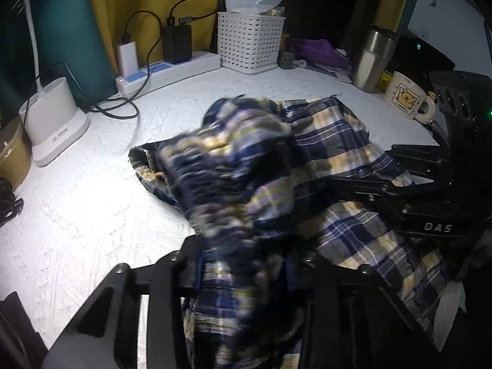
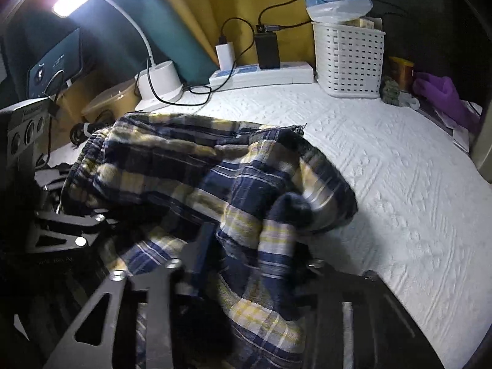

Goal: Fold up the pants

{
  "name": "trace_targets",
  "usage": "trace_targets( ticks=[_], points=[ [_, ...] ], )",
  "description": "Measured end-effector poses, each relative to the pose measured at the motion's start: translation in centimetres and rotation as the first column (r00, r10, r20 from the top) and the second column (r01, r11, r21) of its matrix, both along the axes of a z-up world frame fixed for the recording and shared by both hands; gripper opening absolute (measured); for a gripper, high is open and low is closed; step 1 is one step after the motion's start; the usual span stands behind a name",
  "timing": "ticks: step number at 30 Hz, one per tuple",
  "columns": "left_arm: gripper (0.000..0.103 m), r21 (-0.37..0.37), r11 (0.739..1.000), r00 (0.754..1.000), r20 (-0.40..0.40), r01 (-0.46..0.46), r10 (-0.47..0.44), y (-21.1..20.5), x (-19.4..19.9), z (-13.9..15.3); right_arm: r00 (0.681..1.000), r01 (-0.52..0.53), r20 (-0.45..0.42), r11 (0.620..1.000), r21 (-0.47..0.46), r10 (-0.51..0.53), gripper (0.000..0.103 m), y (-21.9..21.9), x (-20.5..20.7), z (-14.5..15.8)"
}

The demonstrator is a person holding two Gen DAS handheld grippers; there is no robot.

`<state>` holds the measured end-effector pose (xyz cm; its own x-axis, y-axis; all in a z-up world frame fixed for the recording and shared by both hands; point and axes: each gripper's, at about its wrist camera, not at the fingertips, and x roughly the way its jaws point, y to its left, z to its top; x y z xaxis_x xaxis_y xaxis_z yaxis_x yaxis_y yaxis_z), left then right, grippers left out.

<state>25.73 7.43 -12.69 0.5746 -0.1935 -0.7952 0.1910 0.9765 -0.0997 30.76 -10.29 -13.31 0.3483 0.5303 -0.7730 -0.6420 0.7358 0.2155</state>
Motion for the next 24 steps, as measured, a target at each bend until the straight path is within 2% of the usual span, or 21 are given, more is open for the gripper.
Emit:
trace_targets(
  ticks=[2, 5, 15, 24],
  points=[
    [0.033, -0.008, 1.000, 1.000, 0.008, -0.010, 0.010, 0.0, -0.2, 0.4, 1.000, 0.025, 0.007, 0.999, 0.024, -0.025, 0.027, -0.4, -0.1, 0.4],
    [0.033, -0.012, 1.000, 0.999, 0.035, -0.013, 0.014, -0.2, -0.9, 1.3, 0.998, 0.044, 0.033, 0.998, 0.053, -0.045, 0.025, -1.0, -0.6, 1.5],
    [0.033, -0.002, 1.000, 0.990, 0.139, -0.015, 0.015, -0.7, -3.6, 5.2, 0.990, 0.075, 0.109, 0.988, 0.134, -0.090, 0.024, -2.5, -3.3, 5.3],
    [0.032, 0.020, 1.000, 0.971, 0.238, -0.017, 0.012, -1.4, -7.1, 8.6, 0.977, 0.053, 0.196, 0.984, 0.171, -0.087, 0.024, -3.5, -6.9, 9.1]
  ],
)
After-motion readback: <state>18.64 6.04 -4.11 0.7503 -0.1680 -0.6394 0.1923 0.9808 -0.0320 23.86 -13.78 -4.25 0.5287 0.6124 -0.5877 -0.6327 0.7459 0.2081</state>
